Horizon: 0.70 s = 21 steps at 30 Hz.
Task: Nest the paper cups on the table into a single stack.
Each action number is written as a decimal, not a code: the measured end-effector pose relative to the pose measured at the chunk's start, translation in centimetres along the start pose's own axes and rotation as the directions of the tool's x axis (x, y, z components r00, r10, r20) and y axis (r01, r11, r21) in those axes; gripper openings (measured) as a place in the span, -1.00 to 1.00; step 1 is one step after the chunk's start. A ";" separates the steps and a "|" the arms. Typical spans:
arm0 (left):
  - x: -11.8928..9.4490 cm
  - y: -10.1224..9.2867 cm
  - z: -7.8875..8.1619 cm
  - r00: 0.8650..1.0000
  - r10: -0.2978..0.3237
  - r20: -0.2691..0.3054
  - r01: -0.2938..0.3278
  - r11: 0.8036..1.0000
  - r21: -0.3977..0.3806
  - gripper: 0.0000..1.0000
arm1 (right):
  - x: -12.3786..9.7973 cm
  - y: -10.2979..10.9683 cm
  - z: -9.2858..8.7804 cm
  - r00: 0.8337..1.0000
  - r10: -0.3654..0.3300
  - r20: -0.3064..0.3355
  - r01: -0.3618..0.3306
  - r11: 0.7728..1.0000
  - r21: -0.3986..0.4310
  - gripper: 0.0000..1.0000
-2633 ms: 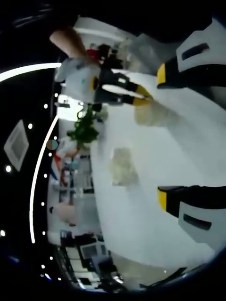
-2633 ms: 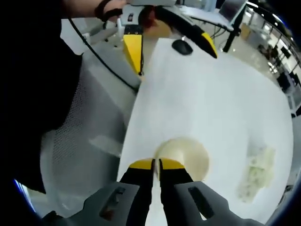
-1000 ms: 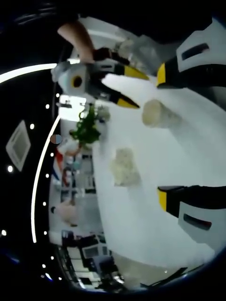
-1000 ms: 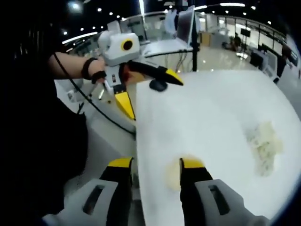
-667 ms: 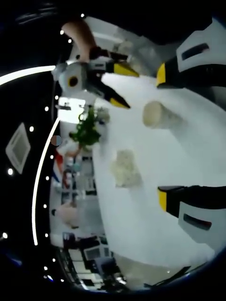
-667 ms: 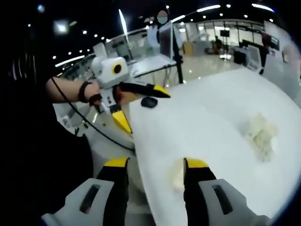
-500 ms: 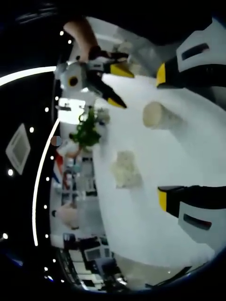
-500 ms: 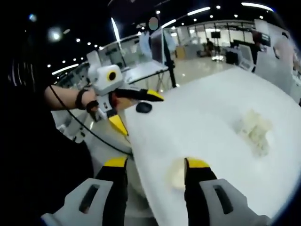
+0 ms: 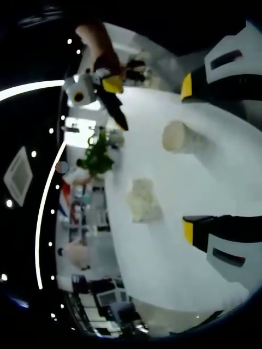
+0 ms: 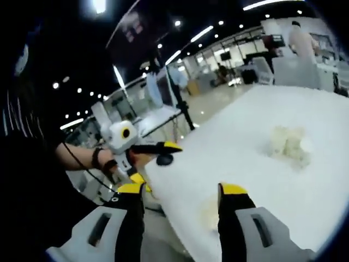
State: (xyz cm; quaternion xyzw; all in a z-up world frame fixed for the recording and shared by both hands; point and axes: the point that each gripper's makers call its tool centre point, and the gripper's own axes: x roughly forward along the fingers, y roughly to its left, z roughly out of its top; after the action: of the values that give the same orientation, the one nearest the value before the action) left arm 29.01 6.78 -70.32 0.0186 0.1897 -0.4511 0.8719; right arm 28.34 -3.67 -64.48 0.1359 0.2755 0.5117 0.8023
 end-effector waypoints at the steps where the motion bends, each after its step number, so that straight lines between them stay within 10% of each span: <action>1: 0.0 0.0 0.0 1.000 0.000 0.000 0.000 1.000 -0.001 0.68 | -0.1 0.0 0.4 1.000 -0.005 0.028 0.004 1.000 0.016 0.08; 11: -0.1 0.3 -0.2 1.000 0.012 0.004 -0.012 1.000 -0.011 0.69 | -2.5 -1.1 4.4 0.955 -0.069 0.289 0.040 0.994 0.106 0.21; 21: -0.3 0.3 -0.5 1.000 0.013 0.002 -0.013 1.000 -0.022 0.69 | -5.2 -4.8 4.2 0.921 -0.208 0.329 0.138 0.965 0.221 0.66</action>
State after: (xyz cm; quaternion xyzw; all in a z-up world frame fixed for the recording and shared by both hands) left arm 28.94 7.30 -70.75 0.0100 0.1936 -0.4434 0.8751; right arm 32.69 -10.22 -61.86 0.2772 0.1880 0.3769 0.8635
